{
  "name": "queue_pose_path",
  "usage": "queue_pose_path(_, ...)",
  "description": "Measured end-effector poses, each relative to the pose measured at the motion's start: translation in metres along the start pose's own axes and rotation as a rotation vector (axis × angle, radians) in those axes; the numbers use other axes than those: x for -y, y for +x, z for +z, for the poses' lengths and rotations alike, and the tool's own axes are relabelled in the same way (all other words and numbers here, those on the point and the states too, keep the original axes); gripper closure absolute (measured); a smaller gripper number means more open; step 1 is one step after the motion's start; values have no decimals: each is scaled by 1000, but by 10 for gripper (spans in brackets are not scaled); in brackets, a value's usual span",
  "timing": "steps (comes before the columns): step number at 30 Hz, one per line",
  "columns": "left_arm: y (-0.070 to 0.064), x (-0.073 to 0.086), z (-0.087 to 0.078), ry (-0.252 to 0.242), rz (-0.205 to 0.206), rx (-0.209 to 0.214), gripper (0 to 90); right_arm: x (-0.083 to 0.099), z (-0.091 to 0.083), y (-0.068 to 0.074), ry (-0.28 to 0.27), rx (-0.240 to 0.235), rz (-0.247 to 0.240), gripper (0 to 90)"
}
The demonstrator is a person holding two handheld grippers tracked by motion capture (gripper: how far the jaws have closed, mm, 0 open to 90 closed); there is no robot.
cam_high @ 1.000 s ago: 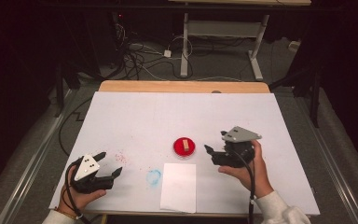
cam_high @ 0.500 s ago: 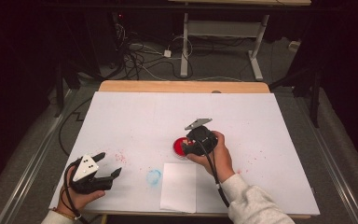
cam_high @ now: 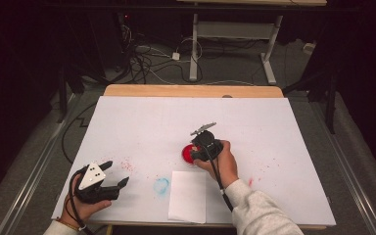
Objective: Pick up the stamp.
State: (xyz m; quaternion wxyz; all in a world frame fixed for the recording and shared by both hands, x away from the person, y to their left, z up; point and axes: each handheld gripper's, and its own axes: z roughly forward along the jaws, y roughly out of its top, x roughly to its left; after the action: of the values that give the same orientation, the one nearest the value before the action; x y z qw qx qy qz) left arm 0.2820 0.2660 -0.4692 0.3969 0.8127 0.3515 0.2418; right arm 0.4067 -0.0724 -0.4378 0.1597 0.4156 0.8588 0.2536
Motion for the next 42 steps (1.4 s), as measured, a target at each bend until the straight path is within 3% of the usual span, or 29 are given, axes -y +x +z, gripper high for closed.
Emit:
queue_pose_path(7,0,0,2,15,0,4,210,0,3,0,-1,-11,-1,719)
queue_pose_path(8,-1,1,2,20,3,4,210,0,5,1,-1,-12,-22,753)
queue_pose_path(15,-1,1,3,22,7,7,213,1,7,1,-19,-6,-55,761)
queue_pose_path(22,0,1,2,19,6,6,216,6,5,-3,-72,-48,-86,762)
queue_pose_path(24,0,1,2,14,12,4,215,11,2,-5,-109,-79,-82,762)
queue_pose_path(29,1,1,2,15,13,-11,215,17,-8,-10,-176,-102,-91,762)
queue_pose_path(37,-1,0,3,15,23,-8,207,19,-22,-12,-216,-121,-149,762)
queue_pose_path(42,-1,1,4,17,23,-7,207,19,-30,-14,-245,-137,-150,762)
